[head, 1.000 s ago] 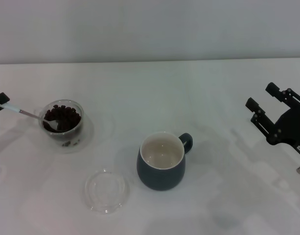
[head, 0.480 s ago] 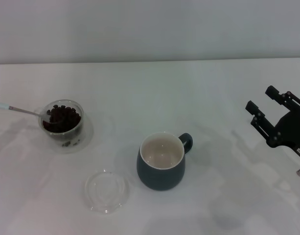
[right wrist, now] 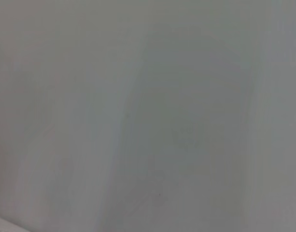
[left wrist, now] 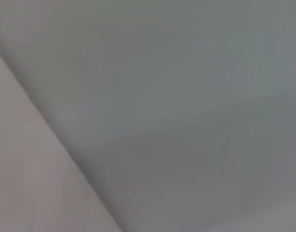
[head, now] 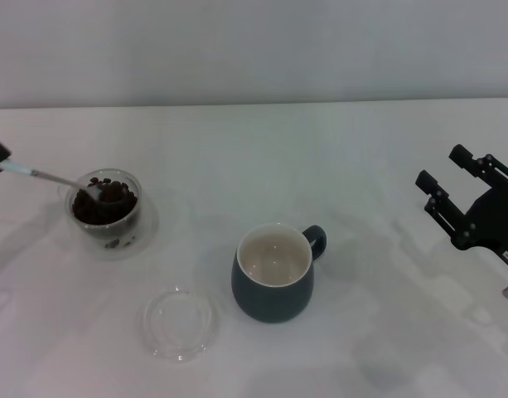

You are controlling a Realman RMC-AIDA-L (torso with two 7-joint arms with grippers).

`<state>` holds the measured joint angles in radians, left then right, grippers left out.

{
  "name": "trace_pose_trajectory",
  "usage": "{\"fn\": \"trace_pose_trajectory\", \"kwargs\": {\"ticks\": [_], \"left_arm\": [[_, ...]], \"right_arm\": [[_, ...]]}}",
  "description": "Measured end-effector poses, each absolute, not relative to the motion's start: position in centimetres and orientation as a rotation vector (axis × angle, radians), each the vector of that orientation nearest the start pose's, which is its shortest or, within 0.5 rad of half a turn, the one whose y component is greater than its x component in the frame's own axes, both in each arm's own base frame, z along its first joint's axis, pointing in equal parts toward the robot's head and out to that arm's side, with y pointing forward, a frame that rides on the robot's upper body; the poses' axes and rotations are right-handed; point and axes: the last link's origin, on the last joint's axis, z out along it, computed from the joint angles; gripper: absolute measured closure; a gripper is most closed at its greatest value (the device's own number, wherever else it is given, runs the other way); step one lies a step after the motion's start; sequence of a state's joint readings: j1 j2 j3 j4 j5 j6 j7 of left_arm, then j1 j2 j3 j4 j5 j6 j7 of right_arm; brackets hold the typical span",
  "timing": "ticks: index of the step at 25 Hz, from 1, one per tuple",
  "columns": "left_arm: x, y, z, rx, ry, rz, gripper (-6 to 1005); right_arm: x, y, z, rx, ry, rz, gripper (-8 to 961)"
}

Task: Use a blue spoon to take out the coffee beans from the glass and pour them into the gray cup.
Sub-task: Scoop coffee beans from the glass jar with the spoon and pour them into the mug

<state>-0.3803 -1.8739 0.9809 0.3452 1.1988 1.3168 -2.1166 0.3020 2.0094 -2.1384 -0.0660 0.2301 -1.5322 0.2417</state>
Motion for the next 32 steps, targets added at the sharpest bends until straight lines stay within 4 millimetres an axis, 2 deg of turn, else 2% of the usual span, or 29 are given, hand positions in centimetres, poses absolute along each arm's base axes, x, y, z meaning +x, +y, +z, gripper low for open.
{"fn": "trace_pose_trajectory", "kwargs": {"ticks": [6,8,9,15,21,32], "left_arm": [[-32.0,34.5,5.6,2.168,2.145,1.496,871],[-30.6,35.3,4.5,2.218,2.093,1.421,871],[-30.6,35.3,4.5,2.218,2.093,1.421,871],[-27.7,36.8,2.5,2.302,1.993,1.268,870],[-25.4,37.5,1.1,2.329,1.906,1.181,870],[-22.9,38.1,-0.5,2.393,1.798,1.077,870]], "right_arm": [[33.1,25.9,-0.4,-1.917,0.242,0.829,388],[32.9,26.0,-0.4,-1.91,0.237,0.841,388],[32.9,26.0,-0.4,-1.91,0.237,0.841,388],[32.2,26.4,-0.4,-1.898,0.214,0.871,387],[32.3,26.2,-0.4,-1.896,0.233,0.878,387],[32.6,25.8,-0.5,-1.897,0.264,0.884,388]]}}
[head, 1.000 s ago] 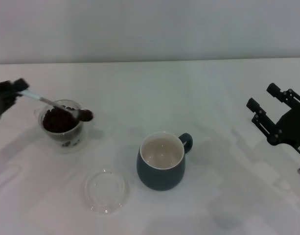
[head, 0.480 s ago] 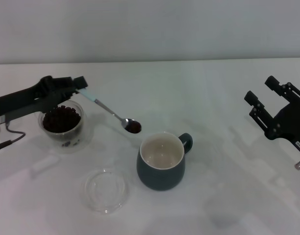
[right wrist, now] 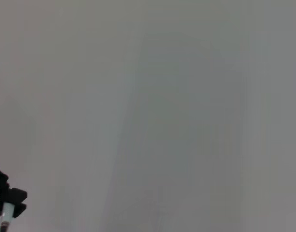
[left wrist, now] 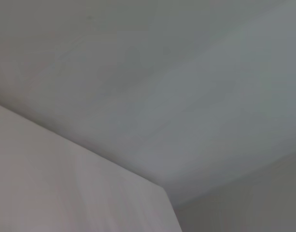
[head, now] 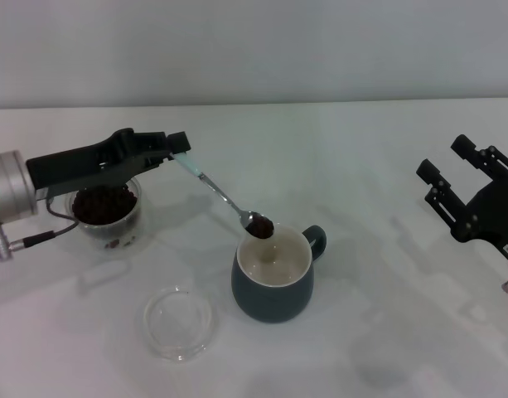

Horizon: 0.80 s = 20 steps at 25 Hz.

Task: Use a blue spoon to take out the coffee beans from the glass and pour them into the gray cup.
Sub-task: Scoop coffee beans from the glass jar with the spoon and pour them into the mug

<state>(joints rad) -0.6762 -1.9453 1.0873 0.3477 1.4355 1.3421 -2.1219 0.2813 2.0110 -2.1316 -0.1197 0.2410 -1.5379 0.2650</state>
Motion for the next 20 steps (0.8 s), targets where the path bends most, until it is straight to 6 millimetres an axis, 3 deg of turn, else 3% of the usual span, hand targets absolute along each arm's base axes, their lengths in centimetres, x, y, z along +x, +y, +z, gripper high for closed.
{"fn": "trace_pose_trajectory", "kwargs": {"ticks": [20], "left_arm": [[-20.4,40.2,-2.1,-2.539,-1.344,-0.735,869]], "right_arm": [[32.6,26.0,-0.5,-1.881,0.288,0.889,387]]}}
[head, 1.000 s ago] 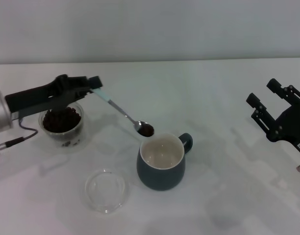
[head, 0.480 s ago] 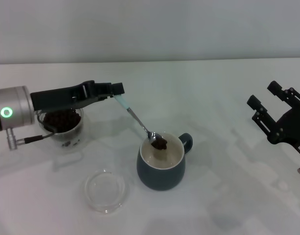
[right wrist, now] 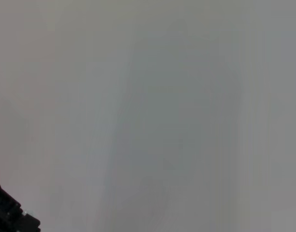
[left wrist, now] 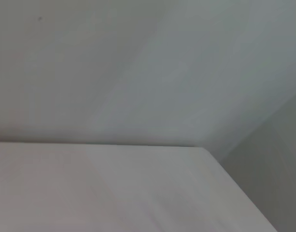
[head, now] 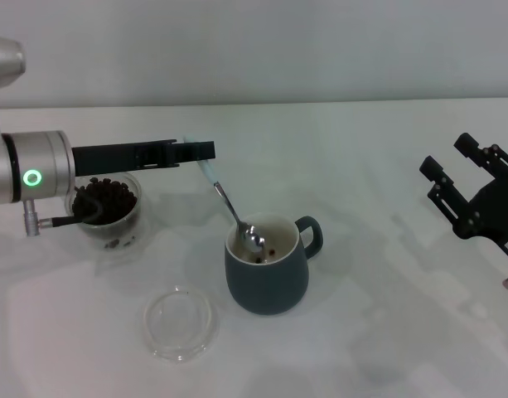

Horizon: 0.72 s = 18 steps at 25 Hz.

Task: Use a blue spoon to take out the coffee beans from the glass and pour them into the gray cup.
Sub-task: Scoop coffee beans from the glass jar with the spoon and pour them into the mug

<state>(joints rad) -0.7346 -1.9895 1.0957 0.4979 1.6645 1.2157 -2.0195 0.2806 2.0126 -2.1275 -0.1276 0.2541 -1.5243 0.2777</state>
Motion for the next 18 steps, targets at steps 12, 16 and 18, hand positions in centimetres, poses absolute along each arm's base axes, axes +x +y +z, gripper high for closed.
{"fn": "trace_pose_trajectory", "kwargs": {"ticks": [12,16,18], "left_arm": [[-18.9,40.9,-1.9,-2.578,-1.26,-0.754,869],[-18.8,40.9,-1.4,-2.565,-1.279,-0.808,870],[-18.8,40.8,-1.0,-2.557,-1.291,-0.846,869]], "right_arm": [[32.4,27.2,-0.5,-1.866,0.3,0.872,387],[32.3,27.5,-0.5,-1.859,0.305,0.866,387],[32.3,27.6,-0.5,-1.856,0.305,0.866,387]]}}
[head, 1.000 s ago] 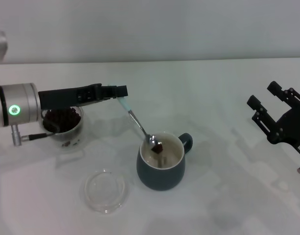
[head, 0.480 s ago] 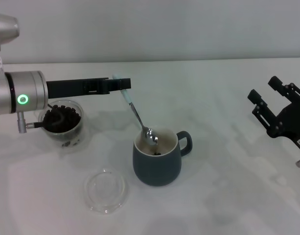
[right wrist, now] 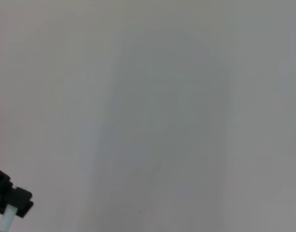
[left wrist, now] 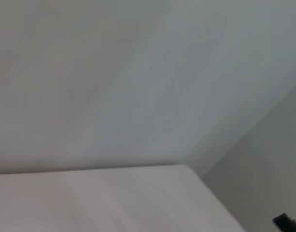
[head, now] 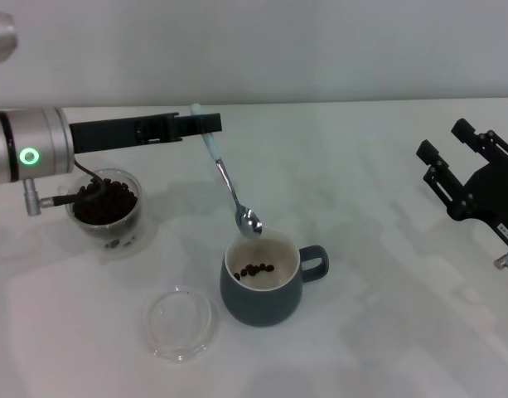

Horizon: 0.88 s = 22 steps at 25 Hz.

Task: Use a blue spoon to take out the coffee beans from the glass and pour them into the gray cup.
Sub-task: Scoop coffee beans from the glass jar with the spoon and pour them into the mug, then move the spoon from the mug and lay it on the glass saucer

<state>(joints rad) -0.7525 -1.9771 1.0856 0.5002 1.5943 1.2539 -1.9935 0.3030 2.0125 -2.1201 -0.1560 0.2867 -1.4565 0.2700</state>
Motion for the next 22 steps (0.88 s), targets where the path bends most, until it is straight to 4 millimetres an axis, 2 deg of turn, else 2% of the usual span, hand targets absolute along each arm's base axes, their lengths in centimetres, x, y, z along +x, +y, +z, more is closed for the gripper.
{"fn": "trace_pose_trajectory", "kwargs": {"ticks": [7,12,14,16,18,22], "left_arm": [[-19.1,40.3,0.7,-2.532,-1.33,-0.98,869],[-21.7,39.5,2.7,-2.436,-1.386,-1.043,869],[-23.6,38.6,3.6,-2.389,-1.384,-1.042,870],[-24.0,38.3,3.8,-2.381,-1.378,-1.045,870],[-25.4,37.3,4.6,-2.335,-1.379,-1.057,870],[-26.5,36.5,4.8,-2.302,-1.406,-1.059,870]], "right_arm": [[32.3,27.8,-0.5,-1.856,0.305,0.863,388],[32.3,27.8,-0.5,-1.855,0.305,0.862,388],[32.3,27.8,-0.5,-1.853,0.307,0.86,388],[32.3,27.9,-0.4,-1.852,0.307,0.86,388],[32.3,28.0,-0.3,-1.846,0.305,0.86,388],[32.3,28.2,-0.2,-1.84,0.302,0.861,388]]}}
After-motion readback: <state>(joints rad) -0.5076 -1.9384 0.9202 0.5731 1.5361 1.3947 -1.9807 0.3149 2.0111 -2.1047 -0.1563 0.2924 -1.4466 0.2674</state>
